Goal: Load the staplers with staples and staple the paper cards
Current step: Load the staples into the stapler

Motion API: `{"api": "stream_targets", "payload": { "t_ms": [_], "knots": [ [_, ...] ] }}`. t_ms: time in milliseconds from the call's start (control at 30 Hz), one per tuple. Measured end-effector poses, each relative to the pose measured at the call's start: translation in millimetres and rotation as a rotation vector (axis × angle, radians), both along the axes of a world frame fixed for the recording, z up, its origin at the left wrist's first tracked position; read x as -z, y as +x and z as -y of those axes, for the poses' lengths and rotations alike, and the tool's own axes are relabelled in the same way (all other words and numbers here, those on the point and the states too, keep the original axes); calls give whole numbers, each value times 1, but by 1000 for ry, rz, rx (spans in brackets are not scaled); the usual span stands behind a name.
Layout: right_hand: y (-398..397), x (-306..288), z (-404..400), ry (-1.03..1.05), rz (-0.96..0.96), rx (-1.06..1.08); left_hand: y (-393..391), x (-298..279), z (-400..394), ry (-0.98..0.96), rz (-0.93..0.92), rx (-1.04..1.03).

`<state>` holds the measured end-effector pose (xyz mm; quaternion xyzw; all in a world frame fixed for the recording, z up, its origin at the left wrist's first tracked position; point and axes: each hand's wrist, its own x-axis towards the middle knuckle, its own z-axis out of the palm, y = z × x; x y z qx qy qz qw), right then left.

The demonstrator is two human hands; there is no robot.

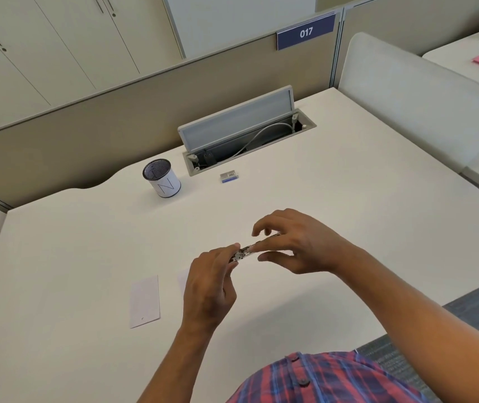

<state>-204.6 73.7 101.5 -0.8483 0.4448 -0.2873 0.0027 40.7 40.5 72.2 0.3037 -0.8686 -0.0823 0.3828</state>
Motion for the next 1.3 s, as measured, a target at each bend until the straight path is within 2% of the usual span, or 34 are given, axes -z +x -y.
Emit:
{"api": "stream_targets", "payload": {
  "t_ms": [167, 300, 500, 667, 900, 1100, 1300],
  "knots": [
    [-20, -3, -2, -48, 101, 165, 6, 5, 0, 56, -27, -43],
    [-23, -1, -6, 56, 166, 220, 5, 7, -1, 34, -37, -48],
    [-11, 10, -10, 286, 355, 173, 2, 14, 2, -62, 116, -60],
    [-11, 9, -8, 339, 451, 184, 1, 10, 1, -54, 242, -70],
    [-17, 22, -9, 311, 391, 156, 2, 4, 5, 95, 374, 24],
    [-16, 35, -12, 295, 319, 132, 1, 4, 2, 129, 493, 11],
    [-14, 39, -18, 126, 217, 122, 2, 10, -4, 242, 450, 14]
  ]
}}
